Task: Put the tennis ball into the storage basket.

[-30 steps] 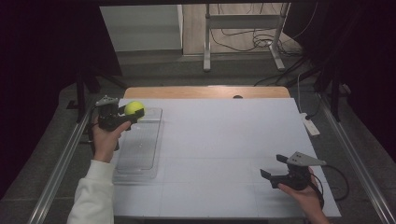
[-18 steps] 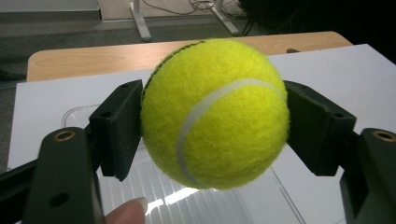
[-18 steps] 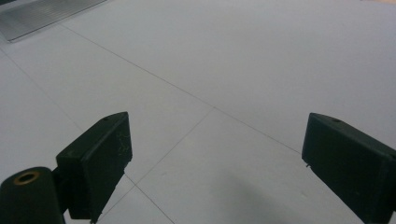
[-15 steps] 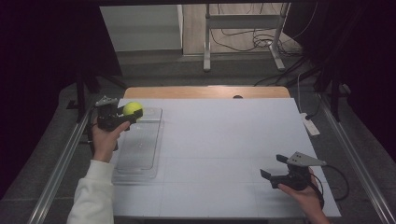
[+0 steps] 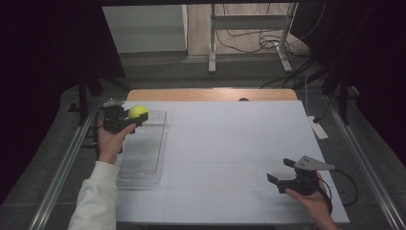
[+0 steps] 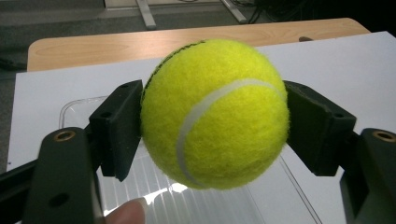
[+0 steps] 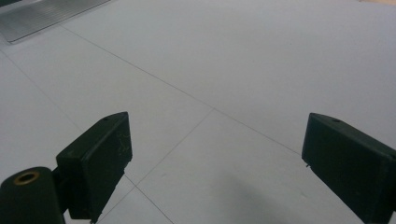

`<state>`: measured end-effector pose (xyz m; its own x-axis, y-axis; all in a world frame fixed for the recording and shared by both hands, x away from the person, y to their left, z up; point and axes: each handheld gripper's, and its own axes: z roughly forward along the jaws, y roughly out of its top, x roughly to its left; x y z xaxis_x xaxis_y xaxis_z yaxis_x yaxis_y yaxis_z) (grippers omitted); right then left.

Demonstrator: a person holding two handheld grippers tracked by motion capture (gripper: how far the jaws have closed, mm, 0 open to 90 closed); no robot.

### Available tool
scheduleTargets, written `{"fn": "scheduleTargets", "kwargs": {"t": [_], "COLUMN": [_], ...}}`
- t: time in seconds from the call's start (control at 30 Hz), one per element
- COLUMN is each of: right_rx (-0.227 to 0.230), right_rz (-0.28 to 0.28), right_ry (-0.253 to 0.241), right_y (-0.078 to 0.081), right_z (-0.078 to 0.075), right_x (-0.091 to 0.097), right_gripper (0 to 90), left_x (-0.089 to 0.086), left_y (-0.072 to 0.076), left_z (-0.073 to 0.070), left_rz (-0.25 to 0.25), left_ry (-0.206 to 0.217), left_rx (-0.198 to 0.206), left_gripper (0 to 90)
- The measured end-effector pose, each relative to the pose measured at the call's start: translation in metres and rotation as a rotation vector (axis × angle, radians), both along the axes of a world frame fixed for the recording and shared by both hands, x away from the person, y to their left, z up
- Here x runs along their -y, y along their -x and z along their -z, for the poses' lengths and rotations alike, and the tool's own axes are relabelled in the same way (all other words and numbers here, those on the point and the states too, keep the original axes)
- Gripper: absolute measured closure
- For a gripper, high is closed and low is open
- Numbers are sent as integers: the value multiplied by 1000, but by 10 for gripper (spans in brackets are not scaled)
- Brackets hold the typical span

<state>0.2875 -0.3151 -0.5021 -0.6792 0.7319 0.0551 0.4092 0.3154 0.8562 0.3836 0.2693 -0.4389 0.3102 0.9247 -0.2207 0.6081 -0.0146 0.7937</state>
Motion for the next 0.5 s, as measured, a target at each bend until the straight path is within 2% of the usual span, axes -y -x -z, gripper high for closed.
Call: {"fn": "scheduleTargets", "kwargs": {"t": [0.5], "right_rx": [-2], "right_rz": [0], "right_ry": [0], "right_y": [-1], "right_z": [0], "right_x": [0], "right_gripper": [87], "left_x": [-5], "left_y": [-13], "left_z": [10], "left_rz": [-14], "left_ry": [-16], "left_rx": [-63], "left_gripper": [270]}}
